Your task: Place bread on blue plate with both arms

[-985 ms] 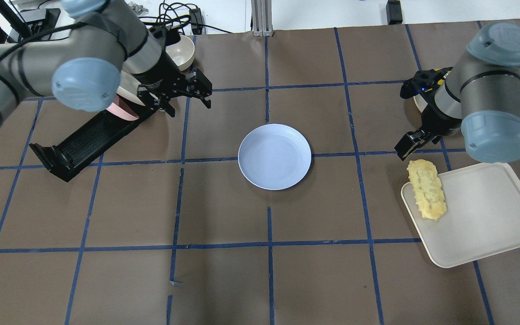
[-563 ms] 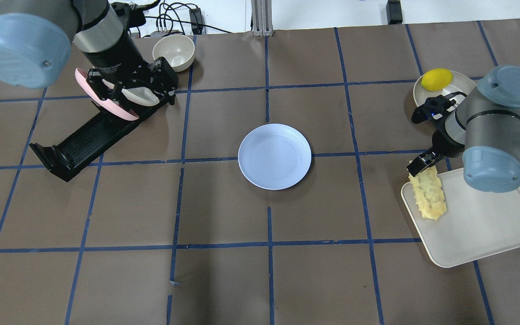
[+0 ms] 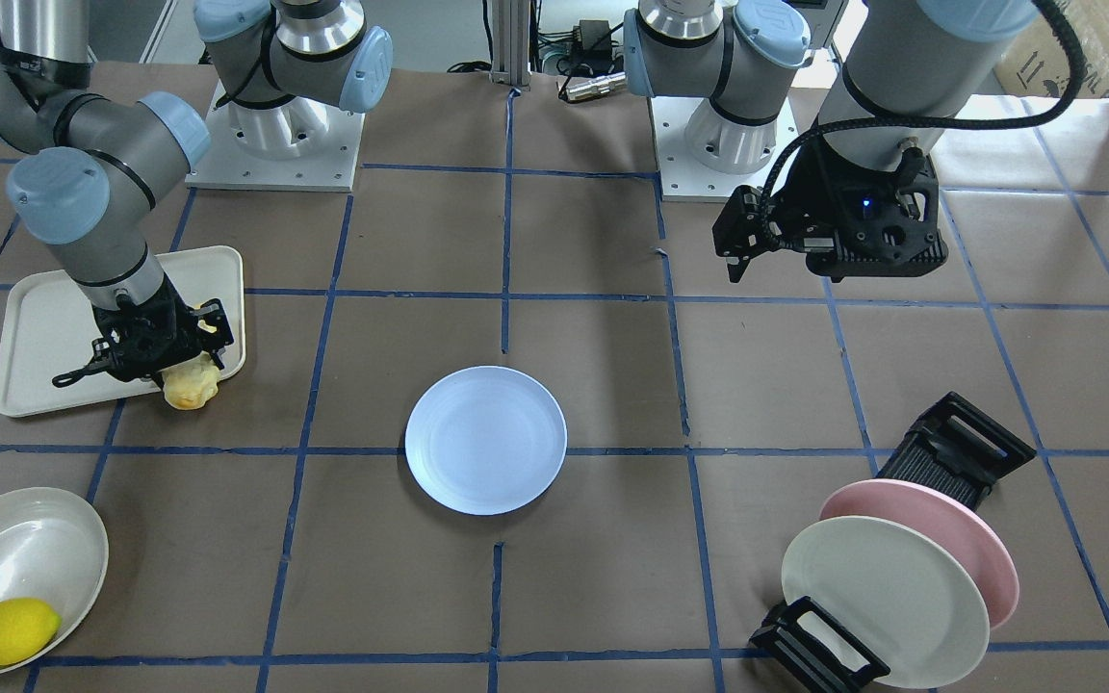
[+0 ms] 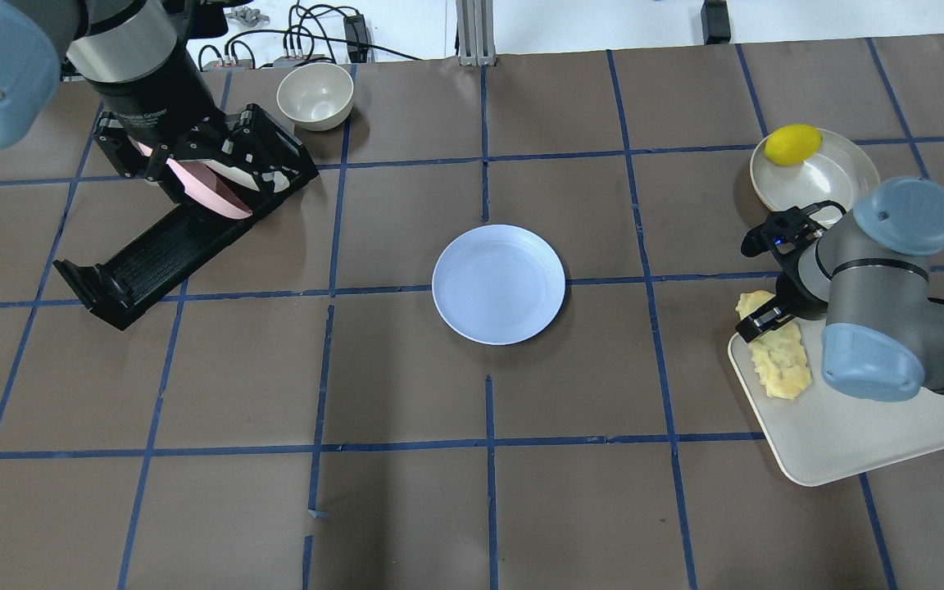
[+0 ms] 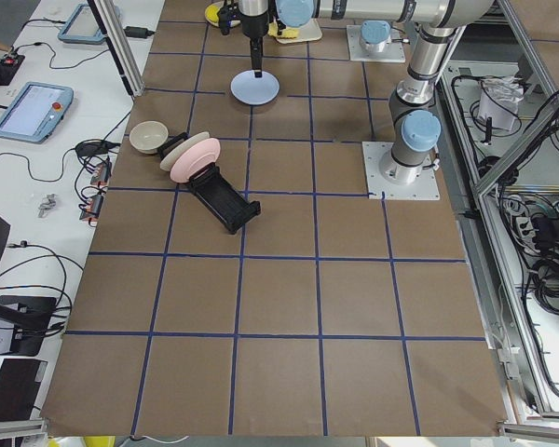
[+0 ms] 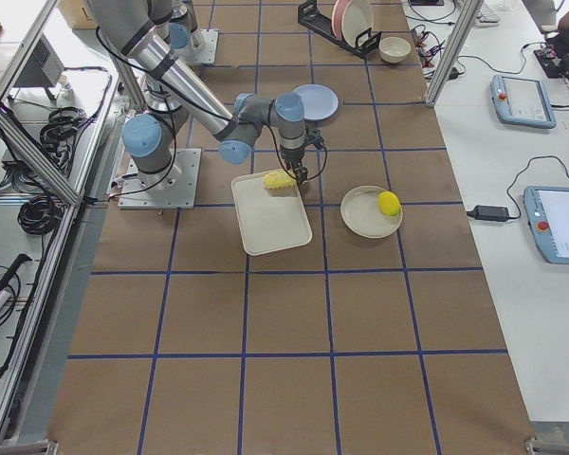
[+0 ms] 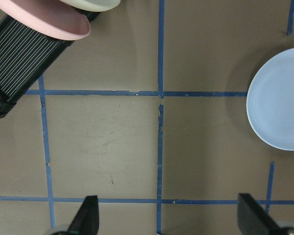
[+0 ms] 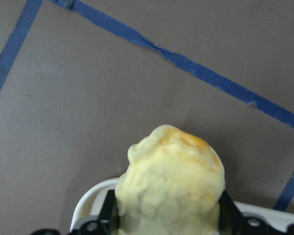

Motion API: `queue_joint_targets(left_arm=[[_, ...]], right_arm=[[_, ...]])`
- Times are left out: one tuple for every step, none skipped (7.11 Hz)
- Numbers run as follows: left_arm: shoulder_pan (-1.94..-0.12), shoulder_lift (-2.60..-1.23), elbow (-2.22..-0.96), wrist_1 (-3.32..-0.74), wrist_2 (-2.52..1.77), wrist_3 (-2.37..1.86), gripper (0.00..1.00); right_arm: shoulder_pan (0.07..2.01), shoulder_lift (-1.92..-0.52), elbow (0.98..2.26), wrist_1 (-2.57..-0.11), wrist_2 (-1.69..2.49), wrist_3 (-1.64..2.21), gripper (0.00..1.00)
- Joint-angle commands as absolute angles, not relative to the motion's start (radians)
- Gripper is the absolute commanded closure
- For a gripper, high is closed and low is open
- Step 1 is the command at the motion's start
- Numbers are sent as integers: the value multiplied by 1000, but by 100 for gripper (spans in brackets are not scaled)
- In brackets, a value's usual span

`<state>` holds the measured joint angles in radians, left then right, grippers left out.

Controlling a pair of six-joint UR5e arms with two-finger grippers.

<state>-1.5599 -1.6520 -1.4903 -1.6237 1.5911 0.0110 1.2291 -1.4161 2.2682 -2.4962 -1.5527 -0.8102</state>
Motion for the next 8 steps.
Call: queue_joint_targets(left_arm=[[-1565, -1699, -1471, -1618, 1583, 23, 0], [-1568, -1671, -1470, -1627, 1595, 23, 0], [-1566, -1669, -1471, -1631, 1592, 23, 0], [-1568, -1672, -1486, -1631, 1598, 21, 0], [-1566, -1669, -1489, -1629, 1600, 18, 0], [-1568, -1669, -1493, -1631, 1600, 18, 0], [-1566, -1670, -1496, -1629, 1595, 18, 0], [-1566, -1672, -1494, -1629, 1600, 12, 0]], right_arm=[[1229, -1428, 2270, -2475, -1540, -798, 98], [1251, -1451, 2249, -2464, -1508, -673, 99], [1350, -1451, 2202, -2453, -1508, -581, 98], [1484, -1444, 2078, -2325, -1528, -467, 98], [1571, -1437, 1916, -2125, -1525, -298, 98], [1677, -1392, 1740, -1962, -1522, -182, 98], [1774, -1294, 1610, -1922, -1523, -56, 97], [1863, -1181, 1533, -1942, -1522, -1, 96]])
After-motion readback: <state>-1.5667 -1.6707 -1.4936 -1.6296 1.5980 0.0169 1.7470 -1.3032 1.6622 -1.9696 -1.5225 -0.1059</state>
